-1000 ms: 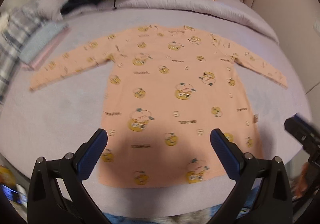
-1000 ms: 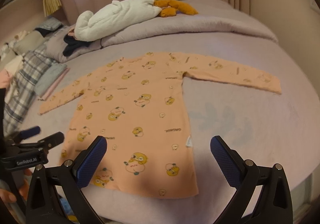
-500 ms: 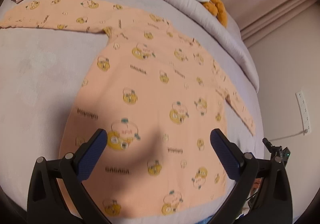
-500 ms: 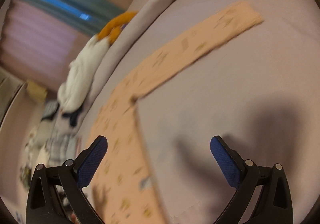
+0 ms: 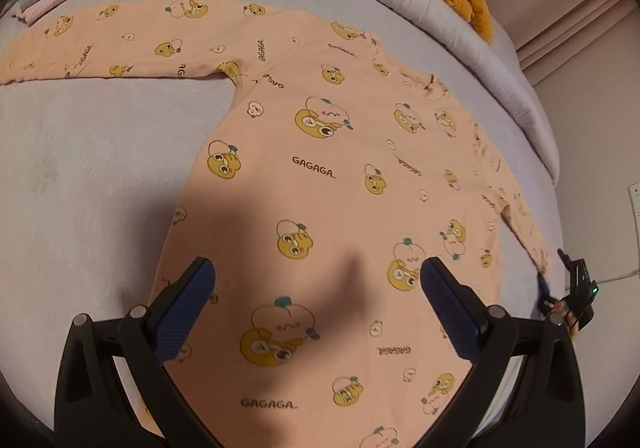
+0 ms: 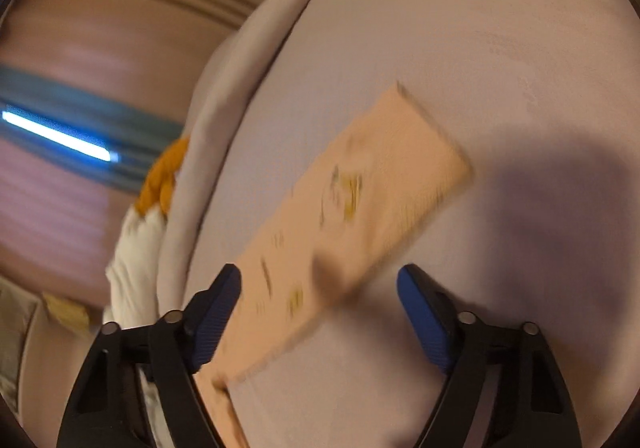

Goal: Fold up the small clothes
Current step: 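Grasp the sleeve cuff of the peach shirt with the right tool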

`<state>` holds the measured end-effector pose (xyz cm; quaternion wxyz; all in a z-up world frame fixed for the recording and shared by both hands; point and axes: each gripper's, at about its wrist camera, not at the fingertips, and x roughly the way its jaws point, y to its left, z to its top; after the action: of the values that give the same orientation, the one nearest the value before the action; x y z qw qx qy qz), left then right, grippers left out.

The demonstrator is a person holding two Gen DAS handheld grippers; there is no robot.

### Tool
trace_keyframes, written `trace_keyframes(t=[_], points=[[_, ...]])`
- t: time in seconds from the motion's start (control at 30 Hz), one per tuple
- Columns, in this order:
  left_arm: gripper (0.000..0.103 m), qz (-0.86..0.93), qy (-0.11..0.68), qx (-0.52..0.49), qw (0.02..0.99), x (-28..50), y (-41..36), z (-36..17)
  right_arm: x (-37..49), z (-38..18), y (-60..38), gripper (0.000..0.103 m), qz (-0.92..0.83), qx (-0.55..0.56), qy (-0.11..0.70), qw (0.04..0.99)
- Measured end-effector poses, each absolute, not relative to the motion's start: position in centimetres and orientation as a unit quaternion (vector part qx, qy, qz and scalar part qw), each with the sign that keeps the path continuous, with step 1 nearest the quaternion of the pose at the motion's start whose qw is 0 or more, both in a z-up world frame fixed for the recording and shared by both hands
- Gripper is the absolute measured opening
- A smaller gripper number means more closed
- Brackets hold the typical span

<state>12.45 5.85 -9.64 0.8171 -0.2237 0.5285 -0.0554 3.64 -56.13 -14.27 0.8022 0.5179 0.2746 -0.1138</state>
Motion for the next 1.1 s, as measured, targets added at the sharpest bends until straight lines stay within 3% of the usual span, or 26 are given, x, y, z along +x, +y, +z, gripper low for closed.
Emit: trace_keyframes(t=[0.13,0.2,0.23,0.33,0.47,0.77,0.9,1.1], points=[[0.103,-0.047,0.531,-0.212,0.819,13.1,5.9,-9.8,4.3,-14.7,-57.6,0.05,-0.135,0.546,0.254,0.787],[0.103,-0.042,0.533,-0.209,0.819,13.3,5.9,-9.9,4.8,-14.9,-57.8,0.019,-0.141,0.548,0.258,0.783],[0.103,-0.041,0.533,-0.208,0.819,13.4,6.1,-9.9,4.8,-15.1,-57.9,0.011,-0.147,0.546,0.264,0.781],[0.103,-0.038,0.531,-0.204,0.822,13.5,6.4,-9.8,5.4,-14.1,-57.3,0.009,-0.15,0.541,0.279,0.779],[0.103,-0.031,0.528,-0.202,0.824,13.3,7.3,-9.6,7.7,-7.9,-52.2,0.008,-0.098,0.441,0.293,0.842],[0.103,-0.016,0.499,-0.213,0.84,10.7,11.2,-8.1,14.2,4.7,-32.7,0.008,0.033,0.259,0.312,0.914],[0.103,0.001,0.492,-0.225,0.841,9.8,13.6,-8.1,17.3,5.8,-23.2,0.008,0.077,0.17,0.325,0.927],[0.103,0.031,0.489,-0.243,0.837,8.9,16.9,-8.7,19.2,1.2,-10.4,0.008,0.121,0.009,0.362,0.924]])
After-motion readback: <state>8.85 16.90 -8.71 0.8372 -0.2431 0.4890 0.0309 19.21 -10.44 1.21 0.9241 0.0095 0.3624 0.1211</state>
